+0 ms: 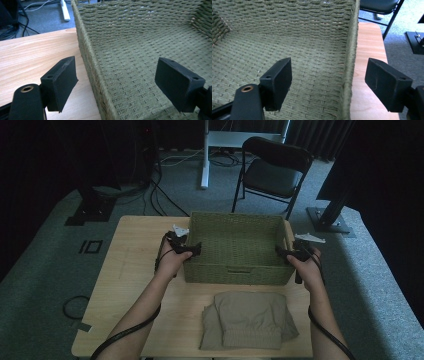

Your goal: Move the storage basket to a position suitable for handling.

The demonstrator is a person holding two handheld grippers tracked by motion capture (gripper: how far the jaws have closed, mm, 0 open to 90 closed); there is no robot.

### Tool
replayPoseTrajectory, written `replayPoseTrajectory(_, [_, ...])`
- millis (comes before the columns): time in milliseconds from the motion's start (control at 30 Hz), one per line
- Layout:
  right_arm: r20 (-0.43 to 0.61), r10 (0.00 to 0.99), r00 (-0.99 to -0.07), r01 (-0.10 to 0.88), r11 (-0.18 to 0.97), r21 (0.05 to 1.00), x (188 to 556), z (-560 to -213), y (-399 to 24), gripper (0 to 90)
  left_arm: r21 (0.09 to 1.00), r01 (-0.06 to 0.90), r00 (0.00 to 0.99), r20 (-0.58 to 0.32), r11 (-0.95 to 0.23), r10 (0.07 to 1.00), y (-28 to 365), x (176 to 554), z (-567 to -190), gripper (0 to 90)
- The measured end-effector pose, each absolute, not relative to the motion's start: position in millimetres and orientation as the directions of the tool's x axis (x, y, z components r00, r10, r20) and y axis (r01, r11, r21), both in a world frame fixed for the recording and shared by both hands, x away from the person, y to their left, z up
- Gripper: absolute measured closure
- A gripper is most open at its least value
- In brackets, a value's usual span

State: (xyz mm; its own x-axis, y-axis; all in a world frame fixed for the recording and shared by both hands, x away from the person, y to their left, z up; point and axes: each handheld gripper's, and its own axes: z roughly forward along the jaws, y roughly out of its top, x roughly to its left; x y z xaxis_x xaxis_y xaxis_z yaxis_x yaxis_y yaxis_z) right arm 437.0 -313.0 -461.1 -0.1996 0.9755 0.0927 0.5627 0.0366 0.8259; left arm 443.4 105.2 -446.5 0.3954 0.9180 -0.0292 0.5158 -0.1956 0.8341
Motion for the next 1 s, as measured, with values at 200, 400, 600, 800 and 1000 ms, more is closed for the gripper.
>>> replayPoseTrajectory(200, [0.112, 0.968, -0.223, 0.584, 0.040, 0.811, 432, -457, -314, 20.2, 0.837, 0.513, 0.425, -0.056, -0.190, 0.903, 114, 431, -436, 18.6])
replayPoseTrajectory(400, [0.110, 0.968, -0.224, 0.581, 0.042, 0.813, 427, -457, -315, 14.5, 0.847, 0.491, 0.452, -0.046, -0.205, 0.891, 118, 419, -432, 18.6])
replayPoseTrajectory(600, [0.099, 0.967, -0.237, 0.553, 0.050, 0.832, 418, -459, -314, 13.5, 0.851, 0.485, 0.476, -0.061, -0.204, 0.877, 121, 405, -434, 18.6])
replayPoseTrajectory(800, [0.095, 0.968, -0.233, 0.531, 0.045, 0.846, 409, -457, -317, 13.0, 0.840, 0.499, 0.490, -0.070, -0.214, 0.869, 123, 395, -444, 18.6])
replayPoseTrajectory(1000, [0.088, 0.967, -0.240, 0.508, 0.048, 0.860, 400, -452, -321, 13.1, 0.843, 0.497, 0.502, -0.087, -0.205, 0.861, 123, 384, -447, 18.6])
